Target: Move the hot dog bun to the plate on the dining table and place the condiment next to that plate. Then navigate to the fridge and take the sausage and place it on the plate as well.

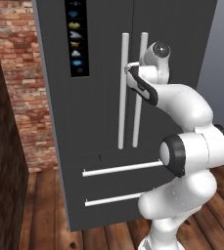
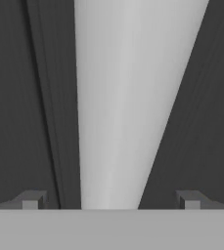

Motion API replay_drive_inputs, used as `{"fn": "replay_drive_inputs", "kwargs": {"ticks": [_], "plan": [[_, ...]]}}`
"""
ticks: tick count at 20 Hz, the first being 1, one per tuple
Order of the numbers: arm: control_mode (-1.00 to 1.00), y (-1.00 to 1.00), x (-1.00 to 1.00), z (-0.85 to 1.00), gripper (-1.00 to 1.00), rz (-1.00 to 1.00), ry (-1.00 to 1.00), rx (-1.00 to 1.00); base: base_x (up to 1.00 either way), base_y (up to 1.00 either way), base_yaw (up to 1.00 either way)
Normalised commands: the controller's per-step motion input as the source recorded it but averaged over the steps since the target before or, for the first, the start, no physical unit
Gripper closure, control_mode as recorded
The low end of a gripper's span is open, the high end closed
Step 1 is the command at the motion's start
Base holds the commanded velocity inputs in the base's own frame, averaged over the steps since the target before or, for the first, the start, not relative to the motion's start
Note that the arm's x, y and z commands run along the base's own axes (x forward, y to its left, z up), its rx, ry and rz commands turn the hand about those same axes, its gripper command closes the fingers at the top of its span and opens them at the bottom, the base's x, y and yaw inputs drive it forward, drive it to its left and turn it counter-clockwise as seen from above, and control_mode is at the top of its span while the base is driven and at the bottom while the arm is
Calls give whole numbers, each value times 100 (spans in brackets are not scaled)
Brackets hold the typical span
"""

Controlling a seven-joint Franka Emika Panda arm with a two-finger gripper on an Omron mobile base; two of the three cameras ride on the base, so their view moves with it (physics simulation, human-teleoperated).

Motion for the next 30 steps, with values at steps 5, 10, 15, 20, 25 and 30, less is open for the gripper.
{"fn": "replay_drive_inputs", "kwargs": {"ticks": [5, 10, 15, 20, 25, 30], "plan": [[-100, 0, 39, -10, -100, 0, 0, 0, 0, 0, 0], [-100, 2, 38, -14, 100, 0, 2, 0, 0, 0, 0], [-100, 1, 7, -8, 100, 0, 7, -1, 0, 0, 0], [-100, -24, -36, -4, 100, -4, 3, 0, 0, 0, 0], [-100, -60, -70, 2, 100, -6, 5, 0, 0, 0, 0], [-100, -68, -83, 16, 100, -5, 0, 0, 0, 0, 0]]}}
